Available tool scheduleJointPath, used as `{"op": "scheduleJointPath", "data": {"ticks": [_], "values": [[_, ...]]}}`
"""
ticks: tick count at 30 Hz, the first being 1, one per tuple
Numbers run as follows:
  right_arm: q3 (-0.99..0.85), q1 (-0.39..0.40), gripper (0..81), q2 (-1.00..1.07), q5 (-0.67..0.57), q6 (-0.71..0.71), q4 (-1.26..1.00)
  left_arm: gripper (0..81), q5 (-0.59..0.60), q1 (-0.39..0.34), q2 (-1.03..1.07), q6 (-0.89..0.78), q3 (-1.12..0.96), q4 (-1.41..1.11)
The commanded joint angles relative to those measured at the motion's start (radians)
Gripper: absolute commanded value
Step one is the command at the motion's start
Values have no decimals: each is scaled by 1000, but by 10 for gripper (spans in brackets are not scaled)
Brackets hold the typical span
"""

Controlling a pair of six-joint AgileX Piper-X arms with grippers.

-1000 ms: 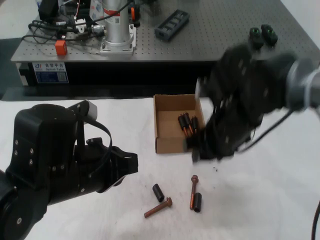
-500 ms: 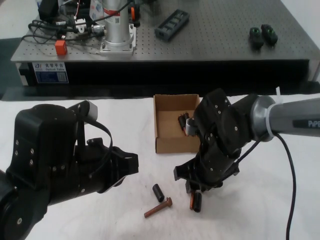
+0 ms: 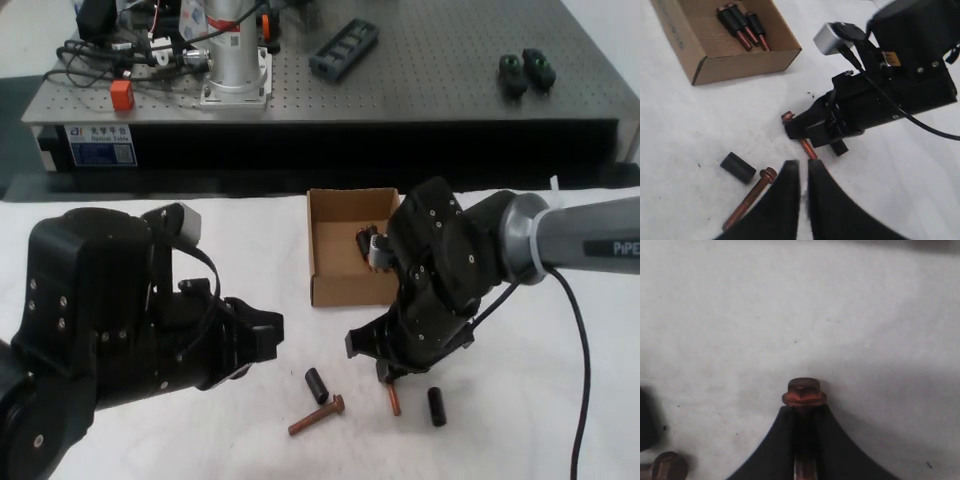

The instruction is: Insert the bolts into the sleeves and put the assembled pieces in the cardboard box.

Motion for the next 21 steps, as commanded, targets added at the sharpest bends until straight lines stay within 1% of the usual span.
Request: {"op": "scheduleJointPath", "data": {"ticks": [1,2,3,4,6,8,9,13,17,21], "values": [[-4,-27,35,-61,-28,-22,-28,253,10,3,-7,25,-14,-1],[-4,-41,35,-93,-28,-40,-17,336,-5,3,1,26,-31,25],[-4,-58,35,-129,-28,-58,-5,386,-23,3,13,25,-53,44],[-3,-77,35,-166,-28,-78,18,410,-39,3,29,25,-81,79],[2,-123,35,-243,-28,-128,77,382,-46,1,73,38,-140,145],[25,-168,35,-315,-28,-156,108,336,-39,-9,131,104,-211,206],[43,-194,35,-358,-28,-164,120,326,-39,-15,157,124,-241,235],[124,-290,35,-501,-28,-185,150,323,-42,-63,299,158,-410,363],[212,-382,35,-625,-30,-185,160,323,-156,-113,429,202,-561,538],[276,-437,35,-687,-75,-185,177,323,-173,-148,548,203,-686,667]]}}
